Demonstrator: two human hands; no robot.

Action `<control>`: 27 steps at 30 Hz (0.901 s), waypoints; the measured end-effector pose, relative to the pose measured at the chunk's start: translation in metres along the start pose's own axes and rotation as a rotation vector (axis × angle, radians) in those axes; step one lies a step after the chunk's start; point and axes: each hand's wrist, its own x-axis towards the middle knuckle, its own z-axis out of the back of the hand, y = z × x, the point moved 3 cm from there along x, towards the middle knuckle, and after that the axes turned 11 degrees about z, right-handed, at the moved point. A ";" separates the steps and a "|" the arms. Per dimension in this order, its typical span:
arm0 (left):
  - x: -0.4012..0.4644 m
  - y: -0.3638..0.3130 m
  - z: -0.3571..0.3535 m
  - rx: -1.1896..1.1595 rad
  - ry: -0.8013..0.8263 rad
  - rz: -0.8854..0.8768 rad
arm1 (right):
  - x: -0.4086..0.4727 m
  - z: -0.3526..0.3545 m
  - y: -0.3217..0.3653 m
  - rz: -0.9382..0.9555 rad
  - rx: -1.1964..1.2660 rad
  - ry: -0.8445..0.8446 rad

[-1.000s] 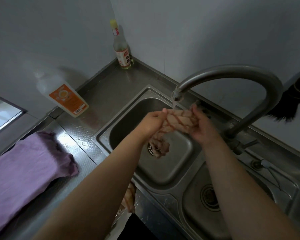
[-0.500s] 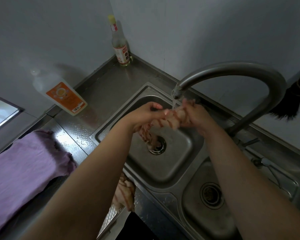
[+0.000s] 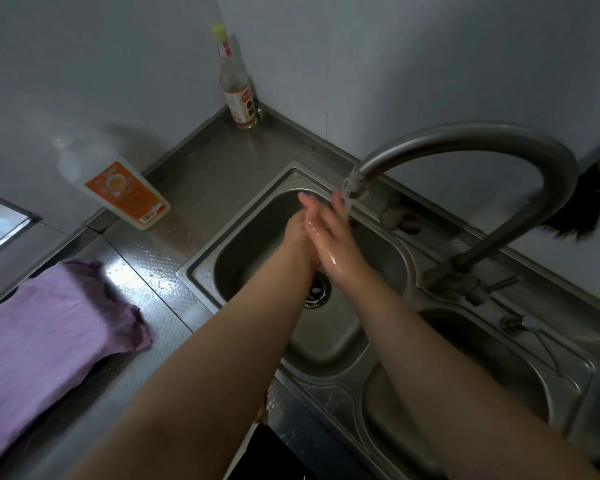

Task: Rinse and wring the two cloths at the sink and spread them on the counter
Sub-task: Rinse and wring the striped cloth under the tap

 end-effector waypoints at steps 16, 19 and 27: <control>-0.018 -0.012 0.030 1.079 -0.323 -0.278 | 0.017 0.034 -0.016 -0.200 0.236 -0.163; -0.022 -0.006 0.033 1.060 -0.197 -0.235 | 0.021 0.038 -0.009 -0.153 0.051 -0.187; -0.023 -0.006 0.017 0.943 -0.230 -0.428 | 0.035 0.029 -0.002 -0.032 -0.270 -0.199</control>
